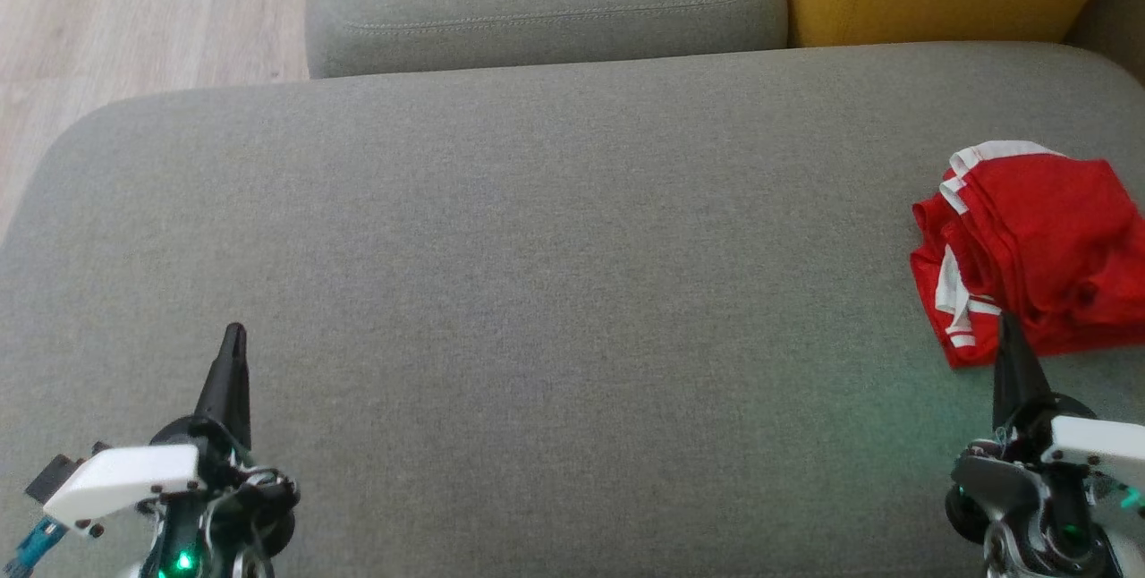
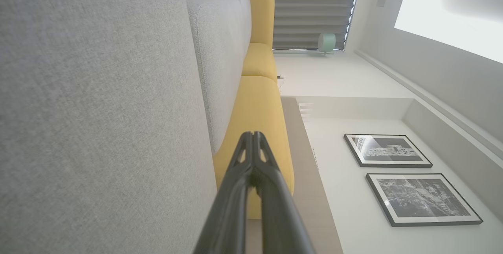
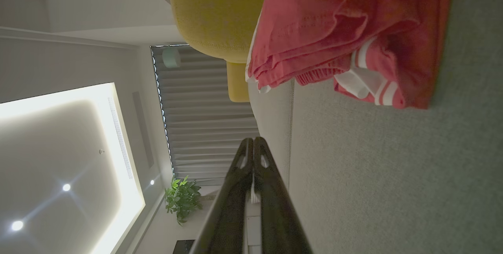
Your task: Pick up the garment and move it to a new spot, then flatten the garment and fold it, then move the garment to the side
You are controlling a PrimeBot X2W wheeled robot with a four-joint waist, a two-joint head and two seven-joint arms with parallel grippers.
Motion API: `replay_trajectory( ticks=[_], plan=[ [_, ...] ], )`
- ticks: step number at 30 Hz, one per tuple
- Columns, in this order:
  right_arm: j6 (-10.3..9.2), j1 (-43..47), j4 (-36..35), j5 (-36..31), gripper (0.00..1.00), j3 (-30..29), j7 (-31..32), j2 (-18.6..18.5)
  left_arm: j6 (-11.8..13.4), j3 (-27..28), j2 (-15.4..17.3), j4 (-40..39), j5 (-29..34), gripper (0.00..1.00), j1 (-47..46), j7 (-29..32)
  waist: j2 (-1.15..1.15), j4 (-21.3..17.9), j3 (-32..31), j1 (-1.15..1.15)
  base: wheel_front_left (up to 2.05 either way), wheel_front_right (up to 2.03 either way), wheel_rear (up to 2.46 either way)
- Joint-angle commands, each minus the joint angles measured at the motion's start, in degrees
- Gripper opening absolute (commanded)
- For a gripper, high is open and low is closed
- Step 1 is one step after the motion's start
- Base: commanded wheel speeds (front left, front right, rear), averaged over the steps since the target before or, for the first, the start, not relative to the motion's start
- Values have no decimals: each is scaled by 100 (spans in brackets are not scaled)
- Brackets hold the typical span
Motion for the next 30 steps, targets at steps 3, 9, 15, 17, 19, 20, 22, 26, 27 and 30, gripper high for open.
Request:
replay_trajectory(
  ticks=[3,9,15,17,19,20,22,26,27,30],
  plan=[
    [44,-294,-178,-41,0,99,33,-38,-42,194,41,-158,44,0,-310,23,0,0,0,0,0,0,0],
    [44,-295,-178,-46,0,93,38,-34,-42,197,38,-158,47,0,-310,26,0,0,0,0,0,0,0],
    [44,-295,-177,-50,0,88,42,-30,-42,201,36,-158,50,0,-310,29,0,0,0,0,0,0,0],
    [44,-295,-177,-52,0,86,43,-29,-42,202,35,-158,51,0,-311,30,0,0,0,0,0,0,0],
    [44,-295,-177,-53,0,84,45,-28,-42,203,34,-158,52,0,-311,31,0,0,0,0,0,0,0],
    [44,-295,-177,-54,0,84,45,-28,-42,204,34,-158,52,0,-311,31,0,0,0,0,0,0,0],
    [44,-296,-177,-55,0,82,47,-26,-42,205,33,-158,53,0,-311,32,0,0,0,0,0,0,0],
    [44,-296,-177,-57,0,79,49,-24,-42,207,32,-158,55,0,-311,34,0,0,0,0,0,0,0],
    [44,-296,-177,-58,0,78,50,-24,-42,207,32,-158,55,0,-311,34,0,0,0,0,0,0,0],
    [44,-296,-177,-60,0,76,51,-22,-42,209,31,-158,56,0,-311,35,0,0,0,0,0,0,0]
  ],
)
